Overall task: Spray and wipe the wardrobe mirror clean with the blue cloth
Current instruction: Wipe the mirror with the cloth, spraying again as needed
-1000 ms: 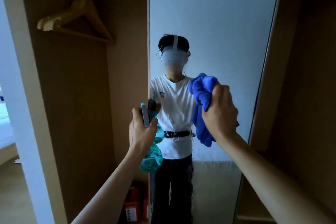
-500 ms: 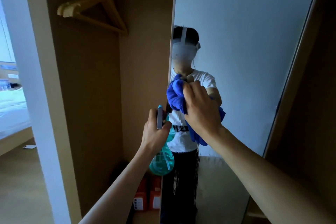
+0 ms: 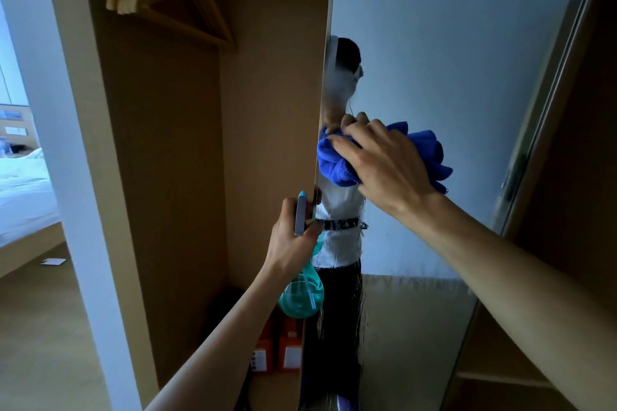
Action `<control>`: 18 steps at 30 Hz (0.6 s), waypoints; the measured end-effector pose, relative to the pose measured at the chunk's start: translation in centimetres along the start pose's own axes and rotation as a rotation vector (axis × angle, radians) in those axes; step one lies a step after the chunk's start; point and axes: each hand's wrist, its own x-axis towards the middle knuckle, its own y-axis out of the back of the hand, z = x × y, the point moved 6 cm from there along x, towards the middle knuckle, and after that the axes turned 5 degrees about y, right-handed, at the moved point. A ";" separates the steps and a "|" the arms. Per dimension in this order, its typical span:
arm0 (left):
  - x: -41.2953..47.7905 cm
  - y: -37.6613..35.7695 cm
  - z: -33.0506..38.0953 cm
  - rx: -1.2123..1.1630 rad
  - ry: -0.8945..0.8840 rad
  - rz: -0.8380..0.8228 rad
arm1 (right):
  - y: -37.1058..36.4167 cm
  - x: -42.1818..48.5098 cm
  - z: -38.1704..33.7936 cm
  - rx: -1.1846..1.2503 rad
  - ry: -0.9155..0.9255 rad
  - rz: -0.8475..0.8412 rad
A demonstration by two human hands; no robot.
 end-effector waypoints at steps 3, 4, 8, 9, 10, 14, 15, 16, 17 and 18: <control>0.1 0.0 -0.3 -0.021 0.012 -0.010 | -0.6 -0.4 -0.3 0.000 -0.010 -0.012; 0.2 0.0 -0.5 -0.027 0.019 -0.012 | -0.8 -0.6 -0.4 0.007 -0.015 -0.015; 0.2 0.1 -0.7 -0.040 0.031 -0.014 | -1.1 -1.3 -1.1 0.043 -0.017 -0.021; 0.2 0.1 -0.8 -0.044 0.031 -0.014 | -1.3 -1.5 -1.3 0.055 -0.012 -0.022; 0.2 0.1 -0.9 -0.049 0.031 -0.016 | -1.7 -1.9 -1.5 0.069 -0.008 -0.024; 0.1 0.0 -1.4 -0.091 0.033 -0.040 | -3.5 -4.2 -3.4 0.101 -0.003 -0.020; 0.0 0.0 -1.5 -0.105 0.038 -0.045 | -4.0 -4.9 -4.0 0.114 -0.002 -0.021; -0.1 0.1 -1.5 -0.114 0.045 -0.049 | -4.5 -5.6 -4.6 0.128 0.002 -0.031; -0.2 0.1 -1.5 -0.120 0.056 -0.053 | -5.0 -6.3 -5.3 0.140 0.010 -0.052; -0.2 0.2 -1.6 -0.124 0.070 -0.055 | -5.6 -7.1 -6.0 0.148 0.020 -0.076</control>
